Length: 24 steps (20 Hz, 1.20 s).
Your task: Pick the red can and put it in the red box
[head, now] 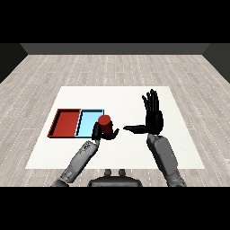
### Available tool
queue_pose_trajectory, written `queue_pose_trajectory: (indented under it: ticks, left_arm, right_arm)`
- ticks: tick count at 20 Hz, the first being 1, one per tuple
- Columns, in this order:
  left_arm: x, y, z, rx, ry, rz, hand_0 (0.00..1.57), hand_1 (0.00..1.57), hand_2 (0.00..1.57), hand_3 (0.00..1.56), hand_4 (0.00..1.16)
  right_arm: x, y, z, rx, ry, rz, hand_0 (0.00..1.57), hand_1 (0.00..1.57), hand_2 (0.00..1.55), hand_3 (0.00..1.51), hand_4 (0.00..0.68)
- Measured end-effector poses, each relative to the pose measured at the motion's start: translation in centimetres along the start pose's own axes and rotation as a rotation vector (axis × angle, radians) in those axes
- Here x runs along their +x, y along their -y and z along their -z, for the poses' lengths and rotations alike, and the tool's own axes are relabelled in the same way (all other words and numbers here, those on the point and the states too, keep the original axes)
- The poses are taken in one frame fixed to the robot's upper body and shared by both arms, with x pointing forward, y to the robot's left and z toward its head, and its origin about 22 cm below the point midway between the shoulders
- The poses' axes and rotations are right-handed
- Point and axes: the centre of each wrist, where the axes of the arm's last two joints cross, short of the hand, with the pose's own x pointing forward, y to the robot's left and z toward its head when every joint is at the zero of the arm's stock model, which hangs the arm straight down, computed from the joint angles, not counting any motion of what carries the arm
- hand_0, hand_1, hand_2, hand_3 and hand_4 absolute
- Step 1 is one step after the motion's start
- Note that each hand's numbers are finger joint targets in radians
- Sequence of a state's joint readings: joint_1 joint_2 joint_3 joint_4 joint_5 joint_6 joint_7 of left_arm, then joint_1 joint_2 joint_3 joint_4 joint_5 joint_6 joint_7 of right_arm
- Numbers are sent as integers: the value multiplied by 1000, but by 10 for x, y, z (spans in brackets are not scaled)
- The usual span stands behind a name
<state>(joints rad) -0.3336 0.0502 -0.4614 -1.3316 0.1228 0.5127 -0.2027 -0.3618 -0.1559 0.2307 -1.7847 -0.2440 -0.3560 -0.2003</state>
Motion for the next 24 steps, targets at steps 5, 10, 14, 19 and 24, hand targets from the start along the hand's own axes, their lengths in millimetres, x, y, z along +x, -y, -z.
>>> queue_pose_trajectory:
  ticks: [5, 10, 14, 19, 24]
  left_arm:
    - [14, -32, 10, 31, 32, 51, 1571, 1571, 1569, 1460, 1112]
    - [27, -70, 19, 79, 43, 140, 1571, 1571, 1552, 1420, 1119]
    - [39, -96, 27, 123, 39, 212, 1571, 1571, 1558, 1432, 1134]
    - [39, -137, 50, 182, 1, 340, 1445, 1445, 1456, 1394, 1106]
    - [27, -178, 70, 255, -96, 459, 1566, 1566, 1532, 1436, 1088]
  right_arm:
    - [-11, 44, -13, -72, -25, -27, 0, 0, 0, 0, 0]
    - [-20, 72, -34, -101, -84, -86, 0, 0, 0, 0, 0]
    - [-32, 90, -61, -119, -153, -132, 0, 0, 0, 0, 0]
    - [-50, 105, -89, -136, -216, -155, 0, 0, 0, 0, 0]
    - [-62, 112, -99, -158, -252, -161, 0, 0, 0, 0, 0]
